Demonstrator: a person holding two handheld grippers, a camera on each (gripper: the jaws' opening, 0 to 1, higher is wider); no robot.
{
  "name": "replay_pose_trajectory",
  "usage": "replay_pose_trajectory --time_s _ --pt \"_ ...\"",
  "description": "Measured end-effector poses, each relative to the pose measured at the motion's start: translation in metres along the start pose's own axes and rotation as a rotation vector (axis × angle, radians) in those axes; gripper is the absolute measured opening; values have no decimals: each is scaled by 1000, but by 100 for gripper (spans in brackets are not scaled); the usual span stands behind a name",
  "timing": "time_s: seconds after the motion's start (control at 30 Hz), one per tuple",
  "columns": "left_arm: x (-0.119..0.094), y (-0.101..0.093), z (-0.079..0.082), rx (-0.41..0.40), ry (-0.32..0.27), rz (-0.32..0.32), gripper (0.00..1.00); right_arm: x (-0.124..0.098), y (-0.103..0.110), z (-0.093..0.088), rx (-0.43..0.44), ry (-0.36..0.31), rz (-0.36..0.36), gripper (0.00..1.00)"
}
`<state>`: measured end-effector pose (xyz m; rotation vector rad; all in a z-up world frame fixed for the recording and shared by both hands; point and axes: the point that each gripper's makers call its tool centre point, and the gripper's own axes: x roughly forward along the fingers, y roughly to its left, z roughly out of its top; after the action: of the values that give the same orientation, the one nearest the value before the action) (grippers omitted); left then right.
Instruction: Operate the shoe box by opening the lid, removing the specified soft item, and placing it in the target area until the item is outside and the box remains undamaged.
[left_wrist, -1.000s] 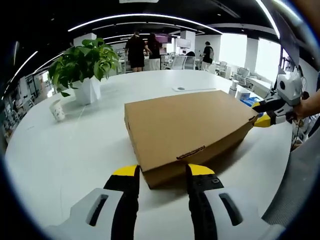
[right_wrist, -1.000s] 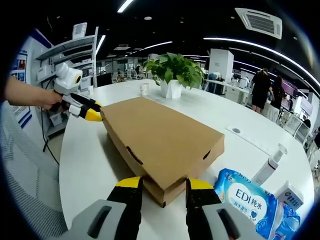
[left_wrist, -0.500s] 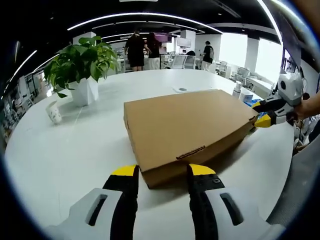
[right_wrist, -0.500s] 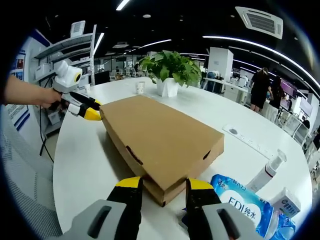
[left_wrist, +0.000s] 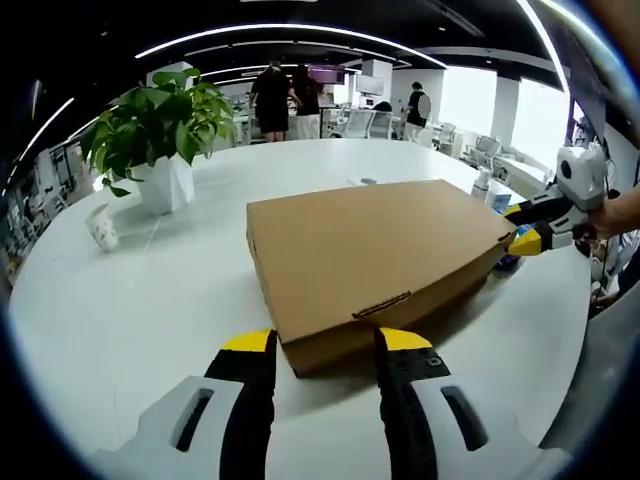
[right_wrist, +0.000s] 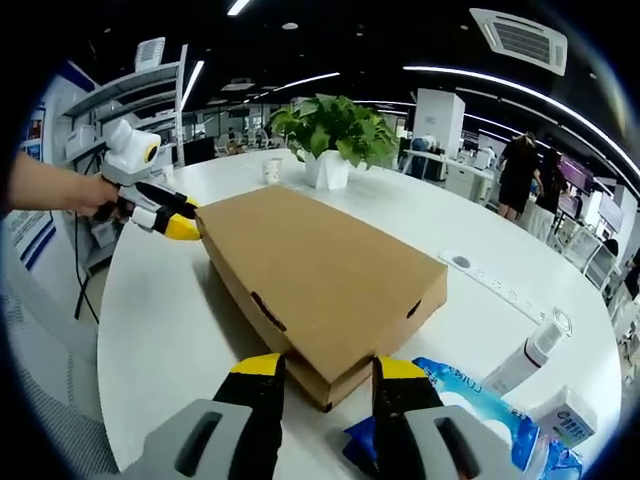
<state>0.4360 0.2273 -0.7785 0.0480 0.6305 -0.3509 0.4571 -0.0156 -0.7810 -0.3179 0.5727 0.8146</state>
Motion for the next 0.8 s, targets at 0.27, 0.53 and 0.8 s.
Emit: replay_pose_trajectory --time_s 0.27,0.53,0.8 --pt "4 1 3 5 8 -4 40 0 -1 1 8 -1 -6 32" --pt "3 2 2 31 13 26 38 -3 -1 1 28 -9 -11 31" --pt "-5 -5 2 53 20 32 43 -17 6 6 56 -37 -25 32"
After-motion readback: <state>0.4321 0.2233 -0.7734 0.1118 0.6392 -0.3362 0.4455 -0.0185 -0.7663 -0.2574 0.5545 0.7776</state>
